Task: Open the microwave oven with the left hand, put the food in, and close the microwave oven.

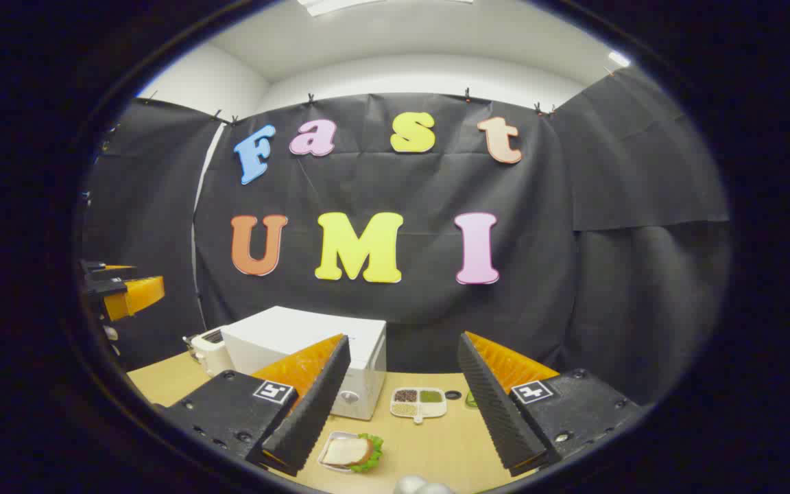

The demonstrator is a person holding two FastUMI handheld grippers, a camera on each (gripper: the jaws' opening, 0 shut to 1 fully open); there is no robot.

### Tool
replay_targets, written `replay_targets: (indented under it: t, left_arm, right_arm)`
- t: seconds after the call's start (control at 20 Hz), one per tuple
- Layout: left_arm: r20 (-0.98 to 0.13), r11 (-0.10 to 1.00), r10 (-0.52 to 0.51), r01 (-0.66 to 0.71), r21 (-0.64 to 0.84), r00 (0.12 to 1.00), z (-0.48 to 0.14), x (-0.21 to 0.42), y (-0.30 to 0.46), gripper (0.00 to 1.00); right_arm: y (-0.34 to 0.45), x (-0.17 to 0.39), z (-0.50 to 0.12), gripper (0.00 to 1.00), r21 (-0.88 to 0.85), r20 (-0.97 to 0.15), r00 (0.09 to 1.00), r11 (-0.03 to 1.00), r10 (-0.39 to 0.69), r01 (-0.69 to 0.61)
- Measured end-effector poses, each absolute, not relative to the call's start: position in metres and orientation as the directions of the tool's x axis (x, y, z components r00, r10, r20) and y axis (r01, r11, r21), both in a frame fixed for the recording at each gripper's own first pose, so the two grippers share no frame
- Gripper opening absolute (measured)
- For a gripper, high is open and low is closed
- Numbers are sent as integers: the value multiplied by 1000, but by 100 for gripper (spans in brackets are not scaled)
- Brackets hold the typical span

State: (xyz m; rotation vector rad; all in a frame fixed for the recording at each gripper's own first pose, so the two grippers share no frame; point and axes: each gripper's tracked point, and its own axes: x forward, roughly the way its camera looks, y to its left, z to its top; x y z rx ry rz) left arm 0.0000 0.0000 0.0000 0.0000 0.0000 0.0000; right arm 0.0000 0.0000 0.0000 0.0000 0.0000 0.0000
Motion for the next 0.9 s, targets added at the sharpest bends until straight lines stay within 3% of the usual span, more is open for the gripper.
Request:
replay_targets:
  t: [0.15, 0.2, 0.25, 0.55, 0.6, 0.65, 0.7, 0.75, 0.9]
  left_arm:
    - [-9, 1000, 9, -9, 0, 1000, -5, 1, 3, 96]
    - [-13, 1000, 10, -10, 0, 1000, -7, 0, 3, 96]
    - [-15, 1000, 11, -11, 2, 1000, -9, 0, 4, 96]
    - [-27, 999, 21, -20, 28, 999, -17, 5, 3, 96]
    - [-29, 999, 18, -17, 29, 999, -18, 5, 1, 96]
    - [-30, 1000, 14, -13, 28, 999, -20, 6, 0, 96]
    - [-34, 1000, 9, -9, 28, 999, -21, 7, -3, 96]
    - [-37, 1000, 5, -4, 29, 999, -22, 9, -5, 96]
    - [-36, 999, -7, 8, 33, 999, -28, 16, -10, 96]
  right_arm:
    - [3, 2, -6, 93, -14, -21, 1000, 1000, 7, -7]
    - [2, 2, -4, 100, -11, -17, 1000, 1000, 4, -5]
    - [2, 3, -2, 93, -8, -16, 1000, 1000, 2, -2]
    - [-2, 6, -9, 93, -10, -26, 1000, 1000, -2, 1]
    - [-3, 7, -10, 100, -11, -30, 1000, 1000, -4, 4]
    - [-4, 9, -12, 93, -9, -31, 1000, 1000, -4, 4]
    - [-5, 10, -12, 100, -9, -33, 999, 1000, -6, 5]
    - [-5, 12, -11, 93, -10, -30, 1000, 1000, -8, 8]
    - [-6, 15, -10, 93, -11, -27, 1000, 1000, -10, 10]
